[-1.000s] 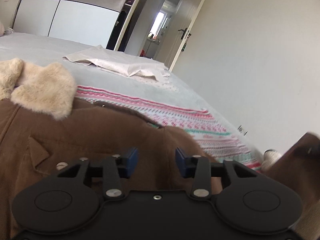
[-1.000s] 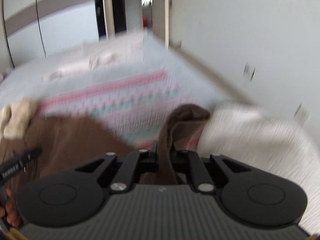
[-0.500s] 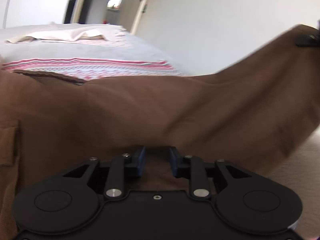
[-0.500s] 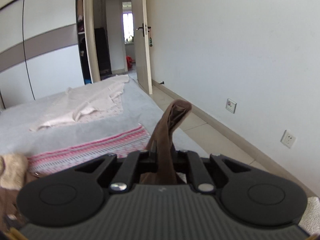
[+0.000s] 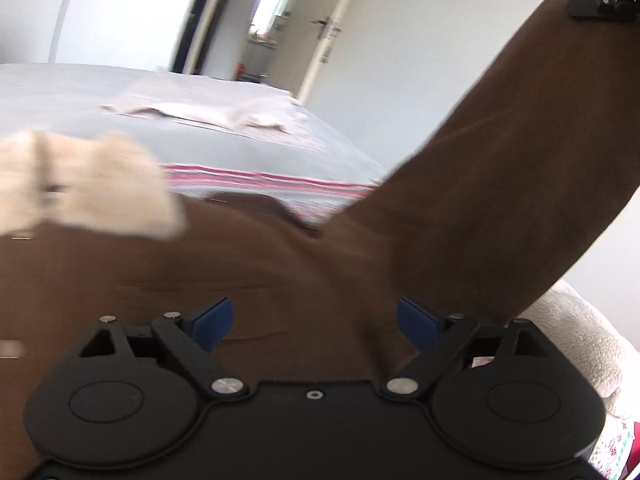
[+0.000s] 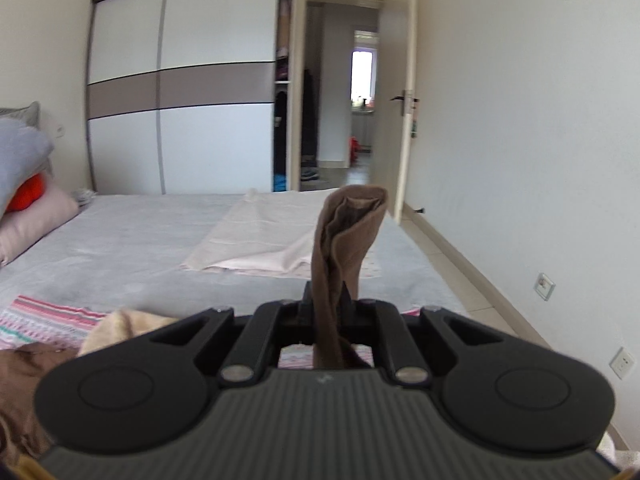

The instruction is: Fold large clothes

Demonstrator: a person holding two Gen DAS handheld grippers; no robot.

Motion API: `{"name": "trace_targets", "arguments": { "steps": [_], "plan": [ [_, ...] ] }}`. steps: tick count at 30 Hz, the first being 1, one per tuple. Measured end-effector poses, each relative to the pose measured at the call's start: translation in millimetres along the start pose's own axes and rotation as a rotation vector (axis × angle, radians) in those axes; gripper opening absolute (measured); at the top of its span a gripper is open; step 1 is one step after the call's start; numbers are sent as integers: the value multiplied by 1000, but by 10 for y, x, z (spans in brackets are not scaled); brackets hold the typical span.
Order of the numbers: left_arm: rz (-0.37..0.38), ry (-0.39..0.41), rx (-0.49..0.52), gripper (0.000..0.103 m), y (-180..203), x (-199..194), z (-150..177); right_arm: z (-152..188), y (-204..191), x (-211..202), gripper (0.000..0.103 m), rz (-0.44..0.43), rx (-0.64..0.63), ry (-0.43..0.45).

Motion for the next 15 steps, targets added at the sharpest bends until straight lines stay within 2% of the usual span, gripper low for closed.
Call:
{"name": "trace_targets", "arguments": {
  "steps": [3, 9, 12, 13, 14, 15],
  "plan": [
    [-37, 21, -37, 95, -413, -341, -43, -7, -522, 125, 7, -53, -16, -45],
    [-94, 56, -132, 95, -1191, -848, -37, 168, -1507, 461, 8, -164, -23, -147],
    [-90, 61, -213, 95, -1493, -930, -15, 356, -1943, 616, 15, -252, 8, -224],
    [-87, 62, -246, 95, -1603, -966, 1, 426, -2078, 649, 30, -300, 13, -269],
    [-81, 62, -282, 95, -1712, -998, 25, 510, -2187, 641, 53, -340, 17, -305],
    [-70, 62, -314, 95, -1787, -1023, 55, 538, -2256, 620, 59, -357, 13, -312]
  ]
}}
Point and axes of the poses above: each gripper's, at about its wrist camera, not at the fingertips, and x roughly the way its jaws point, y to its right, z to its underside, the point moved 8 cm from there along x, roughly the way its jaws point, and after that the axes turned 3 degrees about -z, right-handed, at the moved point
